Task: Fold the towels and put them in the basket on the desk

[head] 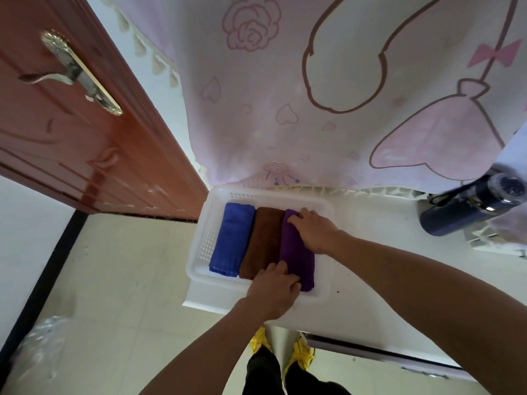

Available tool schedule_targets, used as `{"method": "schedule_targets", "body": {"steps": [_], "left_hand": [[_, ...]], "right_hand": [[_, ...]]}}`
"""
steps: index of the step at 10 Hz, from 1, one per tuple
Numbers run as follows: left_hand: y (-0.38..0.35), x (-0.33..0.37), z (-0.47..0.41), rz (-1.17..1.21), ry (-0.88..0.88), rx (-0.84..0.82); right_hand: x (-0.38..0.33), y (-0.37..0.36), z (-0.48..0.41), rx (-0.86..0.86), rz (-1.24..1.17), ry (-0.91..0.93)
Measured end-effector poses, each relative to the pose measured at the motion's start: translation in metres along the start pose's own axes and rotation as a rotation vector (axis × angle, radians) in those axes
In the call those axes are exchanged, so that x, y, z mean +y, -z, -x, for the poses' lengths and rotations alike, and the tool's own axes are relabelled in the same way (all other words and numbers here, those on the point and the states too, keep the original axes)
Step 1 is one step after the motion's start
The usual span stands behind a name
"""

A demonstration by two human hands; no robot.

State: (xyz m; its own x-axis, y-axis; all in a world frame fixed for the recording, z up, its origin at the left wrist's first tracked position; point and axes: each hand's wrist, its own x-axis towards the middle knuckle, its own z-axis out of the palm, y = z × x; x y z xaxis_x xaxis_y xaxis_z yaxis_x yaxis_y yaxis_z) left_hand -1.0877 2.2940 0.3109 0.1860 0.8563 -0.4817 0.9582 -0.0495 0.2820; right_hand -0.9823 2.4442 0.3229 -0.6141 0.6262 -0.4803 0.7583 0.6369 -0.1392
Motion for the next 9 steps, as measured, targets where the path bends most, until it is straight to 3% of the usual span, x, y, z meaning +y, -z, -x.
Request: {"method": "schedule_targets", "body": {"steps": [1, 3, 4, 5, 6, 7, 9], "left_hand": [[0.008, -0.002, 0.010, 0.043, -0.015, 0.022], [0.034, -0.075, 0.040, -0.026, 0.132, 0.479], [0.046, -0.118, 0.052, -0.148, 0.306, 0.477], [0.048, -0.147, 0.060, -0.147, 0.435, 0.270], [0.044, -0.157, 0.063, 0.052, 0.464, 0.158], [0.037, -0.158, 0.067, 0.178, 0.481, 0.181], [0.039, -0.171, 0.072, 0.071, 0.396, 0.124]], "right_hand": [[0.001, 0.005, 0.003, -0.052, -0.027, 0.001], [-0.026, 0.014, 0.038, 0.173, -0.103, 0.004], [-0.054, 0.003, 0.060, 0.131, -0.161, 0.074], [-0.085, -0.018, 0.071, 0.049, -0.196, 0.070], [-0.109, -0.040, 0.076, 0.078, -0.246, 0.031], [-0.118, -0.055, 0.080, 0.171, -0.232, -0.015], [-0.132, -0.046, 0.079, 0.161, -0.282, -0.125]]}}
